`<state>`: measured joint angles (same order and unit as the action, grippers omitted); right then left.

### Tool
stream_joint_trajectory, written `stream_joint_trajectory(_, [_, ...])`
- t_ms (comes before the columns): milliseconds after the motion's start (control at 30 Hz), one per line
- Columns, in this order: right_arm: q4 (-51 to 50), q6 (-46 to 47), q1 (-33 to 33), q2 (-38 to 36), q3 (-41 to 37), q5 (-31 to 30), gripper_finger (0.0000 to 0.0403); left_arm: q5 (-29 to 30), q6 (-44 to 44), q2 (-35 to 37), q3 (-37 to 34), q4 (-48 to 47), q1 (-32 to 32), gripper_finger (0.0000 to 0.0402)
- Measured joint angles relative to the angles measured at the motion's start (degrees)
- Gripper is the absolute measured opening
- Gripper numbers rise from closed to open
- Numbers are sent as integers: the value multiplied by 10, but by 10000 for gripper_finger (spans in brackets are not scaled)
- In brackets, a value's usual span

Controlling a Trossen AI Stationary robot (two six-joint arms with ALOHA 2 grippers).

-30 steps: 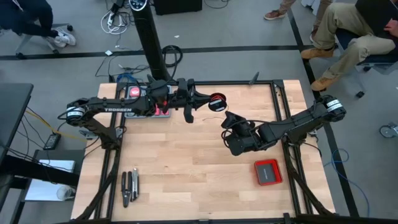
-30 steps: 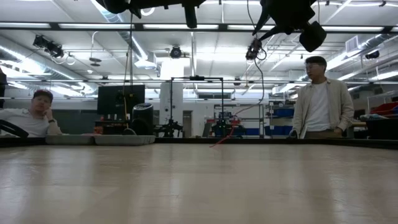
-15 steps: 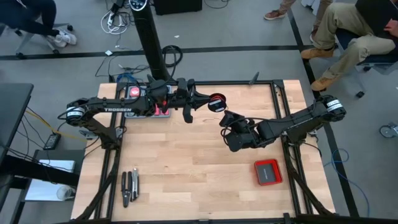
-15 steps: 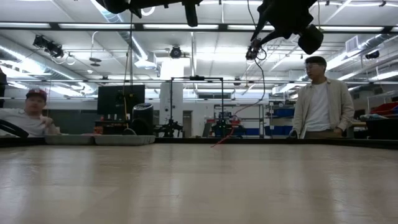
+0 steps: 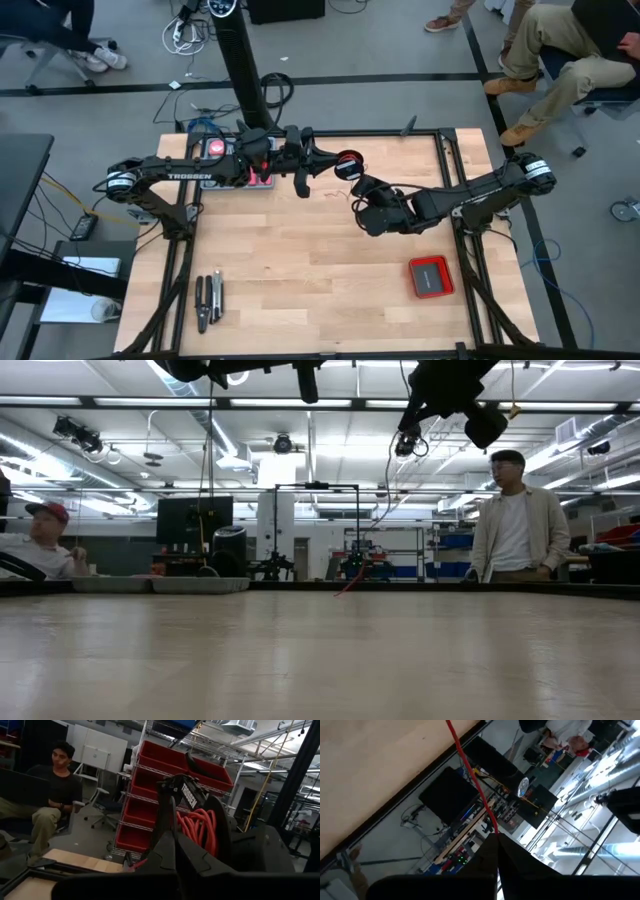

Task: Coil cords
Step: Coil the red wire onto the spool

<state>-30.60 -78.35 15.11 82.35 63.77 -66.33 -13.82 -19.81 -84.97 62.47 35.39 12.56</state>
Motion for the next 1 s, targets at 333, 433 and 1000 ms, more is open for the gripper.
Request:
stream_joint_trajectory(333, [85,31,41,0,0,33,1,0,16,0,0,-7,4,0])
stream_joint_trajectory(433, [117,69,49,0,0,64,1,0,17,0,0,0,5,0])
stream_joint_trajectory(1000, [256,343,50,0,0,103,11,110,175,-2,-71,123,-2,0])
